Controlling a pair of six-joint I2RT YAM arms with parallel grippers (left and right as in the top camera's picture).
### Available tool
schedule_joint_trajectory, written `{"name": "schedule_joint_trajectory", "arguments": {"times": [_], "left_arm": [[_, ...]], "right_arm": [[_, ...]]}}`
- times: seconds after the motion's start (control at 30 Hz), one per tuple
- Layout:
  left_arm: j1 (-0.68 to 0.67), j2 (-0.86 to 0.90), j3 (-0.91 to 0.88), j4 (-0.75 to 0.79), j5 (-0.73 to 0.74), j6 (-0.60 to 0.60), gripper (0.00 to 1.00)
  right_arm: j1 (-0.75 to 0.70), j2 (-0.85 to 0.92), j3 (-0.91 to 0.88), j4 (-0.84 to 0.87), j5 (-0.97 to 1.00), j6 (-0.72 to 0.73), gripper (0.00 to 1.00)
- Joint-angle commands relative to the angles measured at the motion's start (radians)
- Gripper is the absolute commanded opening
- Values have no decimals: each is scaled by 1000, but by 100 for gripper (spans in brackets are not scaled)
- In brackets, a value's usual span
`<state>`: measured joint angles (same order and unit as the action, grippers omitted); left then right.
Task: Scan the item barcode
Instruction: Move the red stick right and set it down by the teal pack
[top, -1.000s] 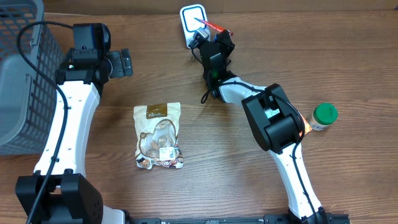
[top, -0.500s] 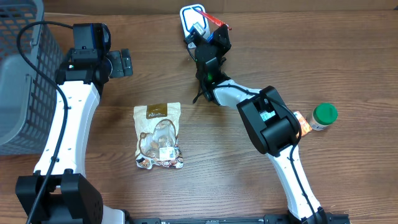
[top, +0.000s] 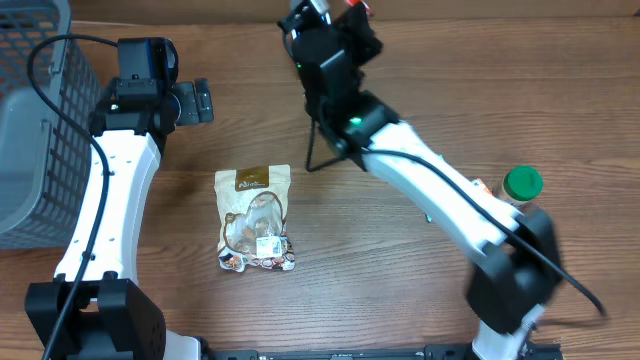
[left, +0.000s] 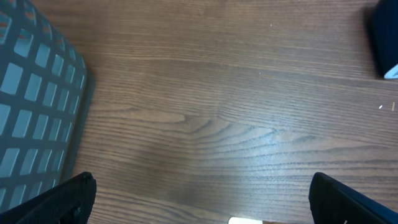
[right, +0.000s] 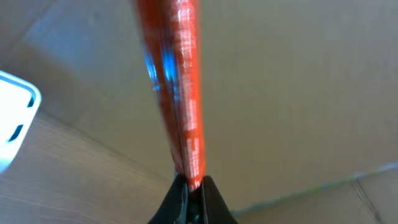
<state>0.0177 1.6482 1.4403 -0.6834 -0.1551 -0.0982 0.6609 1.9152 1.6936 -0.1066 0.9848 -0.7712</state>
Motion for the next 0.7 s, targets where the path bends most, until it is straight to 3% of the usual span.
{"name": "schedule_joint_trajectory", "arguments": {"times": [0.0,0.17,0.33,0.47,0.67], "left_arm": [[2,-1,2,1,-11,-7,100],[2,-1,2,1,-11,-7,100],[2,-1,2,1,-11,-6,100],[2,-1,2,1,-11,-7,100],[2,-1,2,1,-11,-7,100]], "right_arm": [[-12,-143,4,-289,-76,424,3],[-40,-245,4,-729,-293,773,3],[-110,-250,-20,-1078,-500,980,4],[-198,-250,-124,-1130,-570,1039,4],[-317,-250,-338,-1023,-644,1033,4]]}}
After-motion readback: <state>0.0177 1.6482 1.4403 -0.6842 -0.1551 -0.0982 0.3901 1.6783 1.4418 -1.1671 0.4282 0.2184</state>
